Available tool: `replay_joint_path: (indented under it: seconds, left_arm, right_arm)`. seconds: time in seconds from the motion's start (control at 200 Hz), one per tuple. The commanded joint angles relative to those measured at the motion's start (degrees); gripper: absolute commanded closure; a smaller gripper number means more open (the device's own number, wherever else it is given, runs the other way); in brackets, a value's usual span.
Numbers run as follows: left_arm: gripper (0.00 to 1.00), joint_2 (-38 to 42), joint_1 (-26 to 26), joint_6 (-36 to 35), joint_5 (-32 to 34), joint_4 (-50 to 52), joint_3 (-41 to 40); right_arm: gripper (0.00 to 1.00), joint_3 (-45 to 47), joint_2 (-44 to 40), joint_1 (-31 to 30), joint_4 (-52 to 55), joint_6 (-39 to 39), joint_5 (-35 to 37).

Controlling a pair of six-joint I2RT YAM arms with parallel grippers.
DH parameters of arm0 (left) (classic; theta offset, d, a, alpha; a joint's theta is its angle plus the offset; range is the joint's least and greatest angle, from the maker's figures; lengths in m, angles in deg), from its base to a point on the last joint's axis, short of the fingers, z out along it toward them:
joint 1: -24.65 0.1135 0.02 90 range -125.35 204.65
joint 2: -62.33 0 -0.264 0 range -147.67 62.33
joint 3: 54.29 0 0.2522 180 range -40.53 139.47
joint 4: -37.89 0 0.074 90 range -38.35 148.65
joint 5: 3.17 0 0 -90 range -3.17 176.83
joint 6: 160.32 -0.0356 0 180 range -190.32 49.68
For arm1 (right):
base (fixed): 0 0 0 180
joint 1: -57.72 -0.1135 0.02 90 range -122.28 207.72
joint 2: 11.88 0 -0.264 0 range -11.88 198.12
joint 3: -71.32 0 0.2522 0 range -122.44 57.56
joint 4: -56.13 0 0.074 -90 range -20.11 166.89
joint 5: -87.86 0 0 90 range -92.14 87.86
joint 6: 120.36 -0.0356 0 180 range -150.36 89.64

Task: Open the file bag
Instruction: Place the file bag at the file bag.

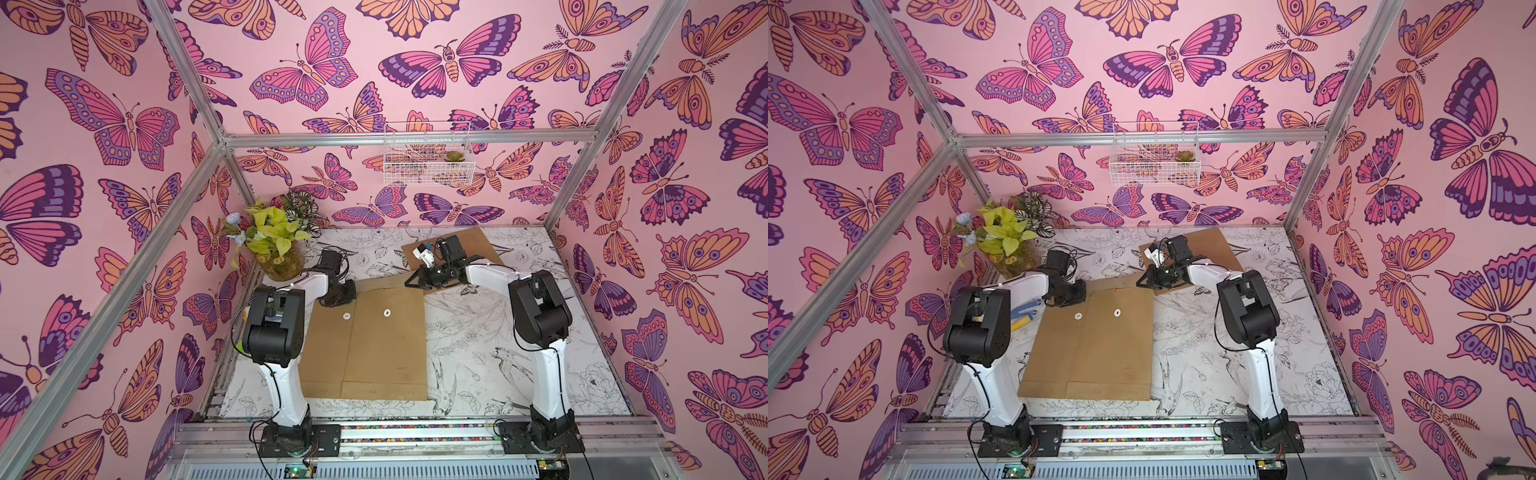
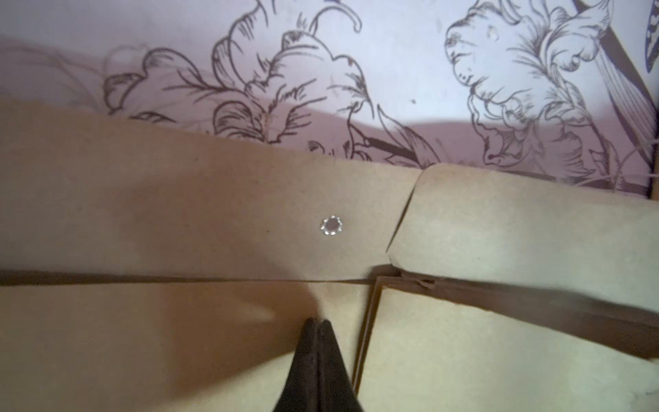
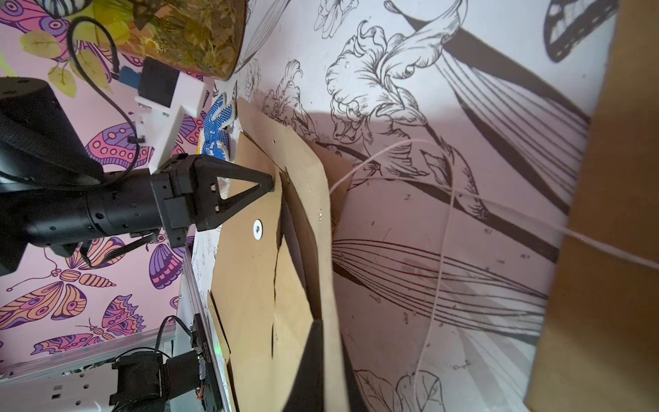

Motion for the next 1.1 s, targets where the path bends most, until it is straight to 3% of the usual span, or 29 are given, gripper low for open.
replay_joint_path:
  seconds: [0.0,0.175,0.586,0.771,0.826,0.891,0.921,1.097]
  left_arm:
    - [0.99,-2.5,0.4,-1.0,0.9,2.9,-0.6]
    - [0.98,-2.2,0.5,-1.0,0.5,2.9,-0.6]
    - [0.63,1.3,0.6,-1.9,0.7,4.8,2.5]
    - [0.47,4.4,0.5,-2.4,2.5,5.6,2.3]
    - [0.41,6.0,0.4,-2.5,2.9,5.6,1.7]
    - [0.35,8.2,0.3,-2.5,3.1,5.5,0.8]
    - [0.34,9.5,0.0,-2.5,3.2,5.6,0.4]
    - [0.32,15.8,-4.2,-2.8,4.3,5.3,-2.1]
  right_arm:
    - [0.99,-2.2,1.7,-0.3,1.5,1.1,-1.4]
    - [0.92,-3.3,2.9,-0.3,2.5,1.8,-0.9]
    - [0.69,-1.7,1.7,0.5,5.2,4.8,3.4]
    - [0.41,-0.6,-0.3,1.2,7.1,6.1,7.0]
    - [0.21,0.6,-1.6,1.7,7.0,6.1,9.4]
    - [0.14,2.2,-3.3,2.4,7.2,6.1,12.2]
    - [0.03,3.0,-4.3,2.7,7.3,5.9,13.6]
    - [0.00,10.1,-9.5,6.0,0.5,1.9,19.6]
